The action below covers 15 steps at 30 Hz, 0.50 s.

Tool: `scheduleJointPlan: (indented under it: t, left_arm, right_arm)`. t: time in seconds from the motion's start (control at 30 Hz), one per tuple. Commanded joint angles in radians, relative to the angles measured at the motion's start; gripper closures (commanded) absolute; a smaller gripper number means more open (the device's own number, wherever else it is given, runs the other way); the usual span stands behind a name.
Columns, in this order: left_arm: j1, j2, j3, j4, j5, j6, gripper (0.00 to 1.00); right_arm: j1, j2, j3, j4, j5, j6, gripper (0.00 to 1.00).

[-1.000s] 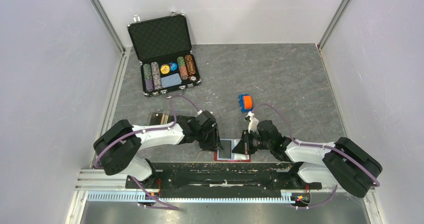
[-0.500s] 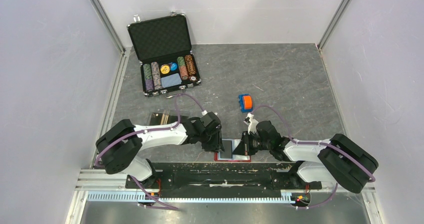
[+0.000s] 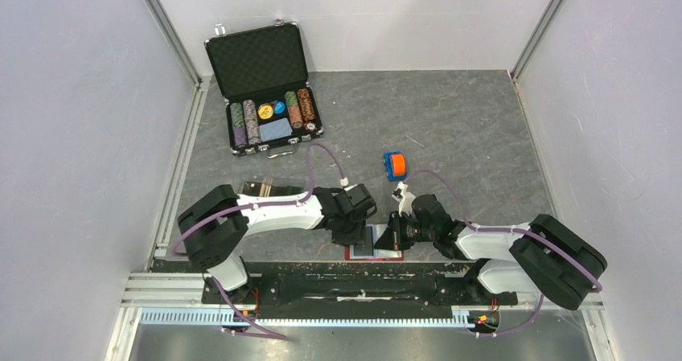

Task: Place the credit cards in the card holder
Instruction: Turn over the card slot in the card holder.

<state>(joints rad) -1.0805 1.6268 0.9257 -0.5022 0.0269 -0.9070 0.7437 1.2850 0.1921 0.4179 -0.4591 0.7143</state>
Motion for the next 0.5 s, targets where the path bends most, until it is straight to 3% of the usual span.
scheduleJointPlan:
  t: [0.0, 0.13, 0.33, 0.47]
  left_arm:
    - [-0.035, 0.031, 0.103, -0.121, -0.103, 0.063, 0.45]
    - [-0.049, 0.044, 0.133, -0.161, -0.133, 0.066, 0.44]
    - [-0.06, 0.067, 0.146, -0.15, -0.12, 0.079, 0.6]
    - [-0.061, 0.067, 0.13, -0.102, -0.092, 0.07, 0.61]
  right_arm:
    - [-0.001, 0.011, -0.008, 0.016, -0.002, -0.012, 1.0]
    - [0.0, 0.011, -0.007, 0.019, -0.004, -0.012, 1.0]
    - [-0.002, 0.016, -0.008, 0.023, -0.01, -0.013, 1.0]
    - [-0.002, 0.018, -0.007, 0.025, -0.014, -0.01, 1.0]
